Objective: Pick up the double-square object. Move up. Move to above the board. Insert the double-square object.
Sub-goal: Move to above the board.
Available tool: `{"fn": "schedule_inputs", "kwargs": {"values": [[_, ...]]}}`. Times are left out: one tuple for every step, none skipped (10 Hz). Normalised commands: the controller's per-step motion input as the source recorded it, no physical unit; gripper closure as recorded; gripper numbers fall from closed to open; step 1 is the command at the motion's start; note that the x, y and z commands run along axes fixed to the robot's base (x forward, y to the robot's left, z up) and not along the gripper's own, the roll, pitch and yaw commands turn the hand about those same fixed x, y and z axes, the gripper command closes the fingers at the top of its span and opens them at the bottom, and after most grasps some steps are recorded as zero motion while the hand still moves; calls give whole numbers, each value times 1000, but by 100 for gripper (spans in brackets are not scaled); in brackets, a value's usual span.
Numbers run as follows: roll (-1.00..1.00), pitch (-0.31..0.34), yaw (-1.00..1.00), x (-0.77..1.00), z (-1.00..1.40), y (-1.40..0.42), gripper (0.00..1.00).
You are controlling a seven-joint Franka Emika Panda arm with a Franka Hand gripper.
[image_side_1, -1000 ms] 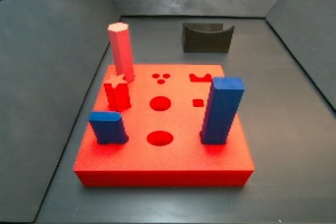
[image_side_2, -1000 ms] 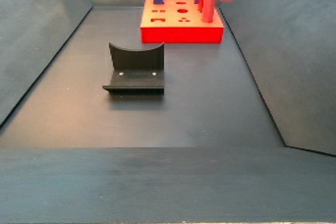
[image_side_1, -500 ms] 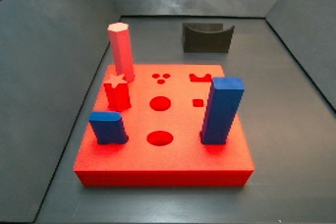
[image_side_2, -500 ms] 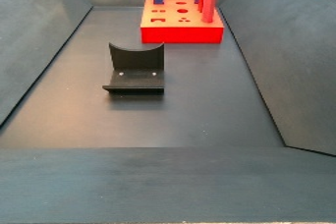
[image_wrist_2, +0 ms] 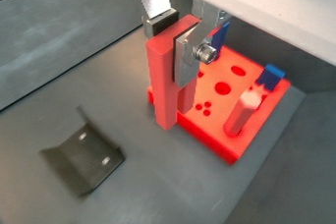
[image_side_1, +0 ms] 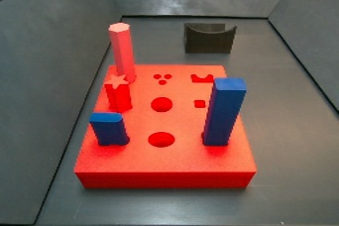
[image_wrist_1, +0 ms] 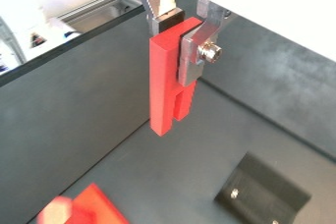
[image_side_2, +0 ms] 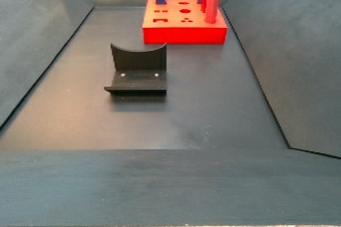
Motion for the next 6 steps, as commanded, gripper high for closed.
{"fn": "schedule_inputs", "kwargs": {"values": [[-3, 120, 2, 212, 58, -1000, 100], [-7, 125, 7, 222, 61, -1000, 100], [2, 134, 5, 232, 62, -1000, 100], [-6, 137, 8, 247, 70, -1000, 100], [1, 130, 9, 266, 76, -1000, 100], [9, 127, 8, 264, 70, -922, 100]]}}
